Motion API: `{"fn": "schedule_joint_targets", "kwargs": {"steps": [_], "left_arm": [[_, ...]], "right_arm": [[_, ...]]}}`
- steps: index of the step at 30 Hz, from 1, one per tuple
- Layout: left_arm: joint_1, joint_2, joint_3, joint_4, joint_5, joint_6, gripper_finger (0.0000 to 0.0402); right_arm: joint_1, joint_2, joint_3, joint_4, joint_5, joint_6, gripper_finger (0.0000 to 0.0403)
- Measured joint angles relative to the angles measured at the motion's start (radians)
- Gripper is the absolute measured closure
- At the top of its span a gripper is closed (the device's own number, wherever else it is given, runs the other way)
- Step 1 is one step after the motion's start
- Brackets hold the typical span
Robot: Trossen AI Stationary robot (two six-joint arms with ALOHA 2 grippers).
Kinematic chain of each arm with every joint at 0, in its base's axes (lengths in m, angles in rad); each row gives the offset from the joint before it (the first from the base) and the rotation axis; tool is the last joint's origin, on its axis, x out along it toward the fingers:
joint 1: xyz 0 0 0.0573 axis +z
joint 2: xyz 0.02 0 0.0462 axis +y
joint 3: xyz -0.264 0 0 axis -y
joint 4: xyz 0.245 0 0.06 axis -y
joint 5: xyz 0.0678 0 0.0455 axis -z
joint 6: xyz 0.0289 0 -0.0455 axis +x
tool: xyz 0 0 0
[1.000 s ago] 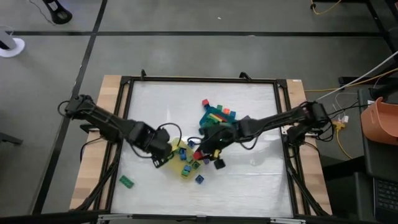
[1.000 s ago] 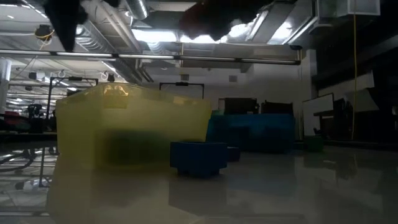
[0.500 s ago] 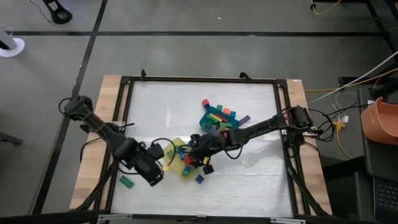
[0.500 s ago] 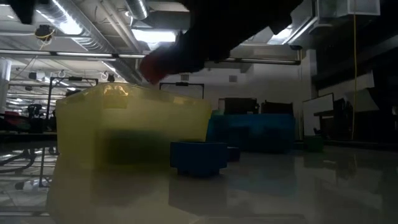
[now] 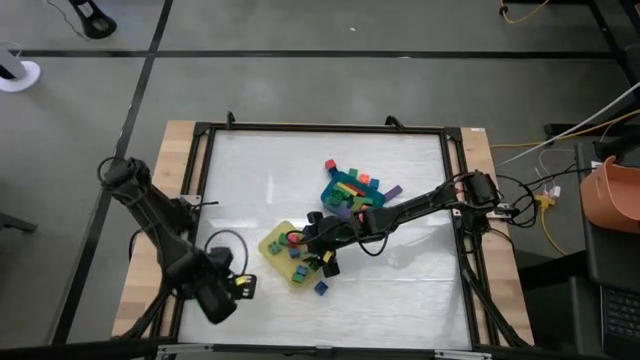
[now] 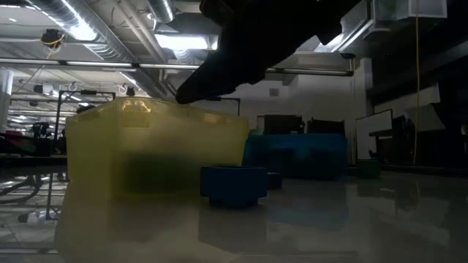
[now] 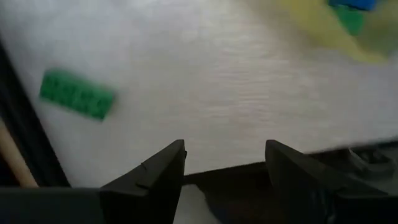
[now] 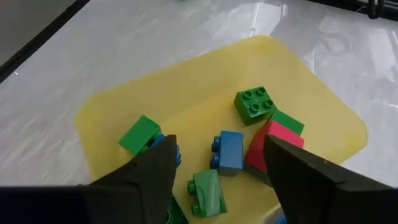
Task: Sort blocks by size
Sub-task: Put the small red wooden block into the yellow bin, then put the large green game piece into the blue bin
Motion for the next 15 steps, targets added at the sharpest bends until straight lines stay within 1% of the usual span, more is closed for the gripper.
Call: {"fn": "schedule_joint_targets", "kwargs": {"steps": [1, 3, 5, 9, 12, 15], "left_arm": [[-0.016, 0.014, 0.0, 0.0, 0.003, -0.057, 0.0192], [-0.037, 0.046, 0.0, 0.009, 0.041, -0.072, 0.0192], [-0.044, 0.083, 0.0, 0.013, 0.072, -0.058, 0.0192], [-0.043, 0.148, 0.0, 0.015, 0.074, 0.013, 0.0192], [-0.047, 0.173, 0.0, 0.035, 0.107, 0.152, 0.0192], [-0.05, 0.178, 0.0, 0.019, 0.198, 0.312, 0.0192]], "right_arm": [[0.0, 0.0, 0.0, -0.003, 0.0, 0.0, 0.0163], [0.0, 0.0, 0.0, -0.008, 0.0, -0.003, 0.0162], [0.0, 0.0, 0.0, -0.008, 0.0, -0.006, 0.0163], [0.0, 0.0, 0.0, -0.008, 0.0, -0.008, 0.0164], [0.0, 0.0, 0.0, -0.008, 0.0, -0.009, 0.0164], [0.0, 0.0, 0.0, -0.008, 0.0, -0.009, 0.0164]]}}
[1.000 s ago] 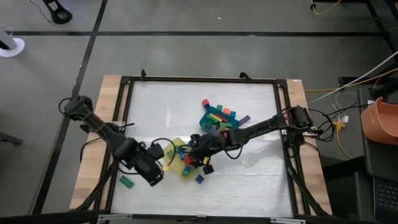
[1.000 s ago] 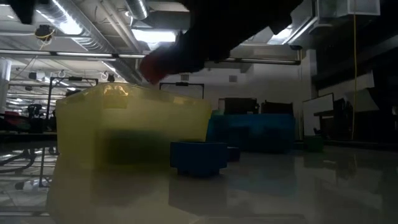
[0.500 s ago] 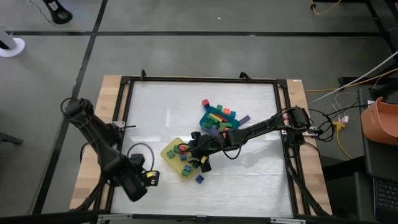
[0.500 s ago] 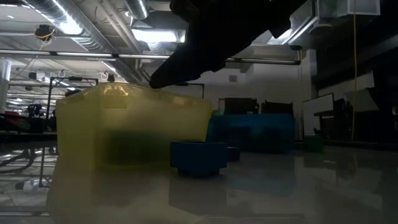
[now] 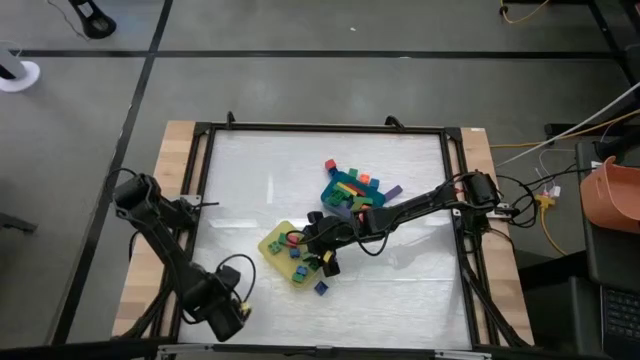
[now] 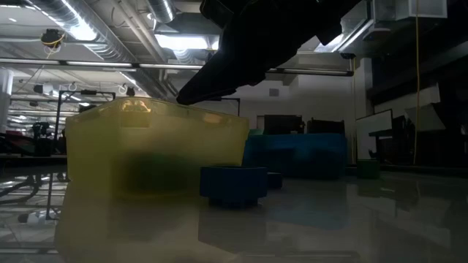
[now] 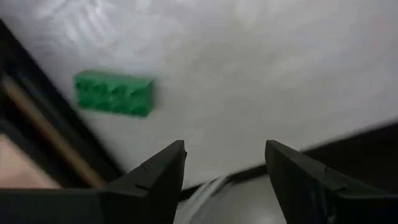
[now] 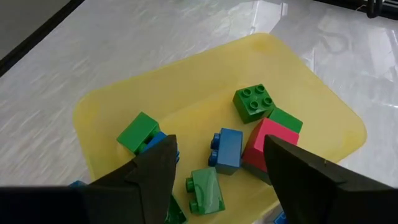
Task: Sort blocks by size
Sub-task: Put the large green game piece into the blue bin
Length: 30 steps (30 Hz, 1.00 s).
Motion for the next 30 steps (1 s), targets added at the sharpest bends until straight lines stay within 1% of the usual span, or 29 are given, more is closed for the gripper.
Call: {"fn": "schedule_joint_targets", "kwargs": {"steps": [2, 7, 11, 14, 16, 22, 26, 30], "left_arm": [[-0.006, 0.0, 0.0, -0.027, 0.027, 0.116, 0.0192], [-0.028, 0.0, 0.0, -0.119, 0.024, 0.444, 0.0192], [-0.059, 0.0, 0.0, -0.181, 0.011, 0.645, 0.0192], [-0.09, 0.0, -0.012, -0.17, 0.009, 0.775, 0.0192], [-0.113, 0.0, -0.026, -0.16, 0.009, 0.834, 0.0192], [-0.162, 0.001, -0.112, -0.127, 0.009, 0.946, 0.0192], [-0.173, 0.001, -0.172, -0.115, 0.007, 1.019, 0.0192], [-0.173, 0.001, -0.222, -0.103, 0.005, 1.059, 0.0192]], "right_arm": [[0.0, 0.0, 0.0, 0.0, 0.0, 0.0, 0.0164], [0.0, 0.0, 0.0, 0.0, 0.0, 0.0, 0.0165], [0.0, 0.0, 0.0, -0.004, 0.0, 0.0, 0.0165], [0.0, 0.0, 0.0, -0.025, 0.0, 0.0, 0.0165], [0.0, 0.0, 0.0, -0.034, 0.0, 0.0, 0.0165], [0.0, 0.0, 0.001, -0.022, 0.0, -0.001, 0.0165], [0.0, 0.0, 0.009, -0.016, 0.0, 0.0, 0.0165], [0.0, -0.001, 0.009, -0.002, 0.0, 0.001, 0.0165]]}}
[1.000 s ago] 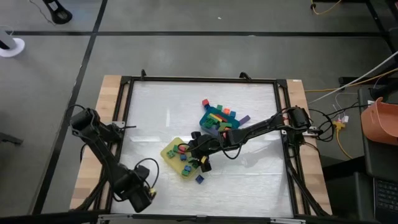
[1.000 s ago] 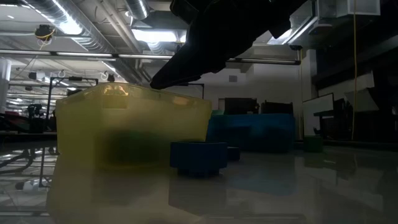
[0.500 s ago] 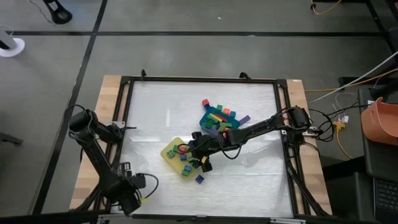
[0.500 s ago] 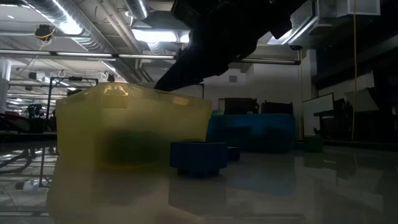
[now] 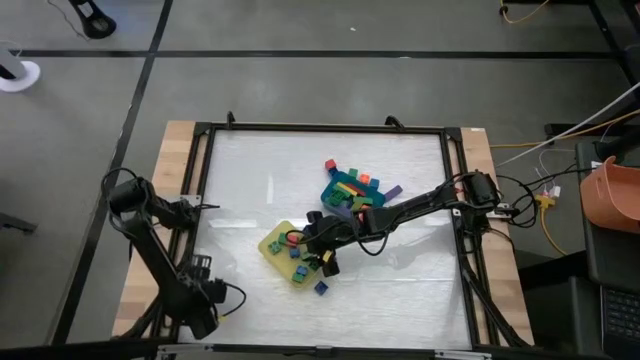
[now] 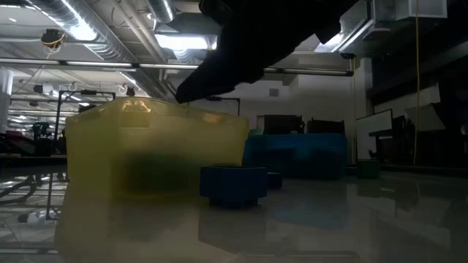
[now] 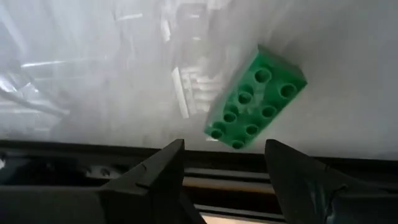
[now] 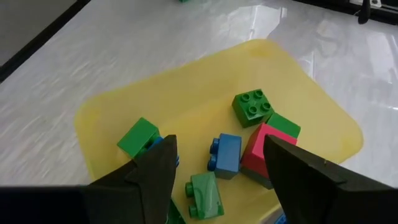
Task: Sort blocks by size
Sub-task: Put the large green game piece into the blue bin
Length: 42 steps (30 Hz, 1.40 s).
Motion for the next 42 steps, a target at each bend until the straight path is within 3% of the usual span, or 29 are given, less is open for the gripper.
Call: {"fn": "schedule_joint_targets", "kwargs": {"steps": [5, 19, 26, 29, 36, 42], "left_arm": [[-0.001, 0.0, -0.058, 0.129, 0.004, 0.088, 0.0192], [0.003, -0.004, -0.181, 0.292, 0.016, 0.095, 0.0194], [0.038, -0.004, -0.184, 0.309, 0.04, -0.023, 0.0273], [0.059, -0.004, -0.184, 0.327, 0.042, -0.08, 0.028], [0.153, -0.003, -0.156, 0.371, 0.005, -0.121, 0.028], [0.291, -0.002, -0.087, 0.529, -0.02, -0.004, 0.028]], "right_arm": [[0.0, 0.0, 0.0, 0.003, 0.0, 0.001, 0.0165], [0.0, -0.129, 0.001, -0.123, 0.0, 0.002, 0.0165], [0.0, -0.235, 0.001, -0.387, 0.0, 0.002, 0.0165], [0.0, -0.29, 0.001, -0.528, 0.006, -0.013, 0.0165], [0.0, -0.431, 0.001, -0.808, 0.221, -0.052, 0.0165], [-0.001, -0.521, 0.001, -0.918, 0.358, -0.052, 0.0165]]}}
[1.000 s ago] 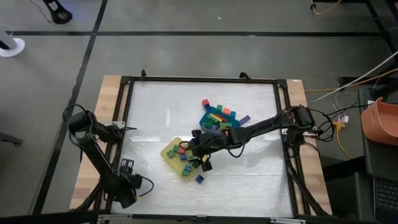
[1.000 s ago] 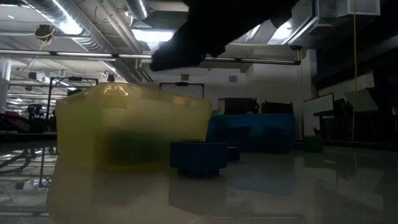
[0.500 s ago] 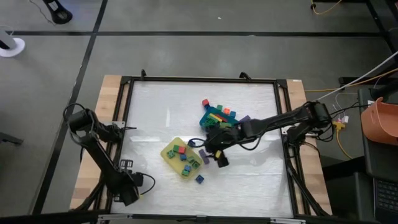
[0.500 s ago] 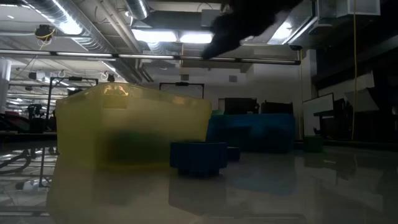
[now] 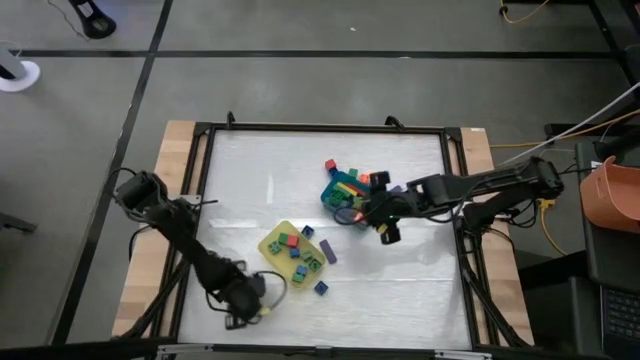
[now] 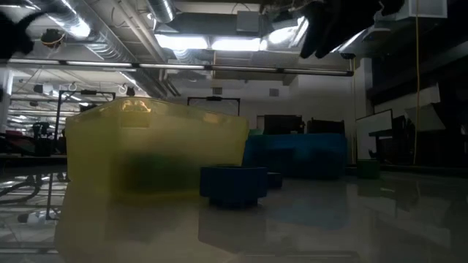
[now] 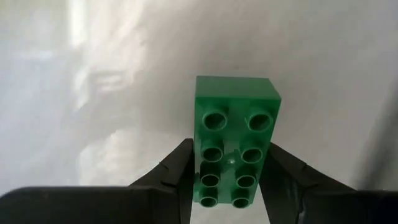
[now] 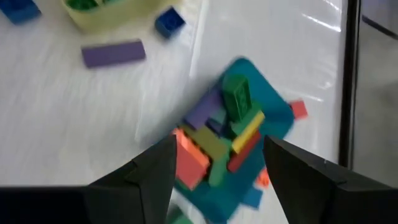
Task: Sort blocks by size
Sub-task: Put the large green game piece into the blue bin
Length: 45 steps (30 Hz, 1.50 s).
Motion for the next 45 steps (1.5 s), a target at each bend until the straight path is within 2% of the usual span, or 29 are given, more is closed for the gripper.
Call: {"fn": "schedule_joint_targets", "kwargs": {"steps": [9, 15, 21, 26, 29, 37, 42, 45], "left_arm": [[0.211, 0.0, 0.127, 0.249, 0.005, 0.207, 0.028], [0.382, 0.0, 0.17, 0.438, -0.105, 0.477, 0.0276], [0.576, 0.017, 0.17, 0.72, -0.22, 0.779, 0.0274], [0.709, 0.098, 0.171, 0.892, -0.23, 0.92, 0.0269], [0.762, 0.127, 0.171, 0.934, -0.228, 0.984, 0.026], [0.85, 0.152, 0.17, 0.947, -0.228, 0.992, 0.0237], [0.867, 0.163, 0.17, 0.932, -0.226, 0.912, 0.0225], [0.867, 0.166, 0.17, 0.942, -0.226, 0.901, 0.0219]], "right_arm": [[-0.001, -0.048, 0.0, -0.192, 0.006, 0.001, 0.0165], [-0.001, -0.049, -0.001, -0.317, -0.037, 0.003, 0.0165], [0.0, -0.058, -0.001, -0.349, -0.038, 0.003, 0.0165], [0.0, -0.066, -0.006, -0.364, -0.038, 0.003, 0.0165], [-0.001, -0.085, -0.039, -0.36, -0.038, 0.004, 0.0165], [-0.087, -0.184, -0.243, -0.185, -0.024, 0.104, 0.0165], [-0.208, -0.201, -0.333, -0.14, -0.019, 0.084, 0.0165], [-0.299, -0.195, -0.386, -0.064, -0.051, 0.038, 0.0165]]}}
